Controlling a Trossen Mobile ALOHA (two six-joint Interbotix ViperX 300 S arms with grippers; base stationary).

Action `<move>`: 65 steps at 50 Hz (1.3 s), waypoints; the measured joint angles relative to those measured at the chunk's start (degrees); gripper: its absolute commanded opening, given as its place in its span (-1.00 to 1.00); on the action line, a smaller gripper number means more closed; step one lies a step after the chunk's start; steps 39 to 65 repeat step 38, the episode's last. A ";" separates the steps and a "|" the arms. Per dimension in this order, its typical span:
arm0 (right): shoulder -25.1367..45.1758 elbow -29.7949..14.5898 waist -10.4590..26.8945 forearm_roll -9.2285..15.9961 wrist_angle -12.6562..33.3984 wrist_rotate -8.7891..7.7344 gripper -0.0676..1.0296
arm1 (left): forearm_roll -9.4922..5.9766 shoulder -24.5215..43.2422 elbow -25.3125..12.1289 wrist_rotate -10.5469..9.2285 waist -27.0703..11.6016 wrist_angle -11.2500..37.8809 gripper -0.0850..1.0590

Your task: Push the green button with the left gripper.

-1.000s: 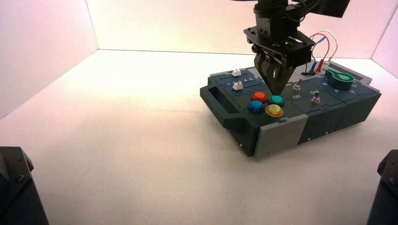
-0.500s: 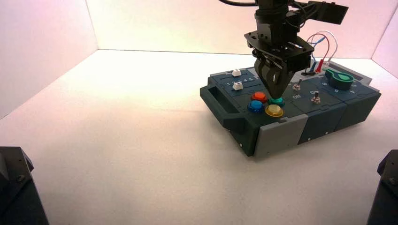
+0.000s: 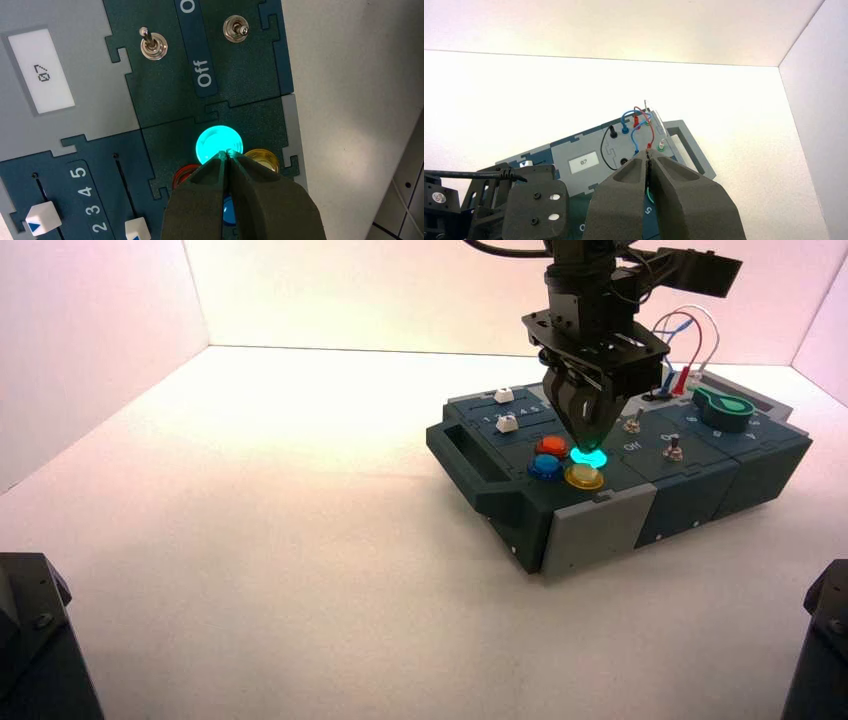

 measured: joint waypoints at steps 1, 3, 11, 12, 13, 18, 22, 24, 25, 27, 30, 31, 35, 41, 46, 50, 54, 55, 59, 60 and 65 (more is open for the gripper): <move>-0.09 0.00 0.00 0.00 0.00 0.00 -0.92 | 0.09 0.00 -0.09 -0.09 -0.09 0.00 -0.91; -0.18 0.00 0.00 0.00 0.00 0.00 -0.92 | 0.09 0.00 0.00 0.00 -0.09 0.00 -0.91; -0.44 0.18 0.00 0.00 0.00 0.00 -0.92 | 0.00 0.00 -0.09 0.00 -0.09 0.00 -0.91; -0.44 0.18 0.00 0.00 0.00 0.00 -0.92 | 0.00 0.00 0.00 0.00 -0.09 0.00 -0.91; -0.35 0.18 0.00 0.09 0.00 0.00 -0.92 | -0.09 0.00 -0.09 0.00 -0.09 0.00 -0.91; -0.44 0.18 0.00 0.09 0.00 0.00 -0.92 | -0.09 -0.09 0.00 -0.09 -0.09 -0.18 -0.91; -0.44 0.18 0.00 0.44 0.00 0.00 -0.92 | -0.09 -0.44 0.00 -0.18 -0.09 -0.18 -0.91; -0.35 0.26 0.00 0.62 0.00 0.00 -0.92 | -0.09 -0.62 -0.09 -0.35 -0.09 -0.18 -0.91; -0.44 0.26 -0.09 0.79 0.00 0.00 -0.92 | -0.09 -0.79 -0.09 -0.53 -0.09 -0.18 -0.91; -0.35 0.26 0.00 0.97 0.00 0.00 -0.92 | 0.00 -1.23 -0.18 -0.79 -0.09 -0.18 -0.91; -0.35 0.35 0.00 1.14 0.00 0.00 -0.92 | -0.09 -1.58 -0.35 -1.23 -0.09 -0.18 -0.91; -0.35 0.35 0.00 1.14 0.00 0.00 -0.92 | 0.00 -1.67 -0.35 -1.32 -0.09 -0.18 -0.91; 0.09 0.44 0.00 1.32 0.00 0.00 -0.92 | -0.09 -1.93 -0.53 -1.49 -0.09 -0.26 -0.91; 0.44 0.44 0.00 1.32 0.00 0.00 -0.92 | -0.09 -2.11 -0.62 -1.49 -0.09 -0.18 -0.91; 0.44 0.44 0.00 1.32 0.00 0.00 -0.92 | -0.09 -2.11 -0.62 -1.49 -0.09 -0.18 -0.91; 0.44 0.44 0.00 1.32 0.00 0.00 -0.92 | -0.09 -2.11 -0.62 -1.49 -0.09 -0.18 -0.91; 0.44 0.44 0.00 1.32 0.00 0.00 -0.92 | -0.09 -2.11 -0.62 -1.49 -0.09 -0.18 -0.91; 0.44 0.44 0.00 1.32 0.00 0.00 -0.92 | -0.09 -2.11 -0.62 -1.49 -0.09 -0.18 -0.91; 0.44 0.44 0.00 1.32 0.00 0.00 -0.92 | -0.09 -2.11 -0.62 -1.49 -0.09 -0.18 -0.91; 0.44 0.44 0.00 1.32 0.00 0.00 -0.92 | -0.09 -2.11 -0.62 -1.49 -0.09 -0.18 -0.91; 0.44 0.44 0.00 1.32 0.00 0.00 -0.92 | -0.09 -2.11 -0.62 -1.49 -0.09 -0.18 -0.91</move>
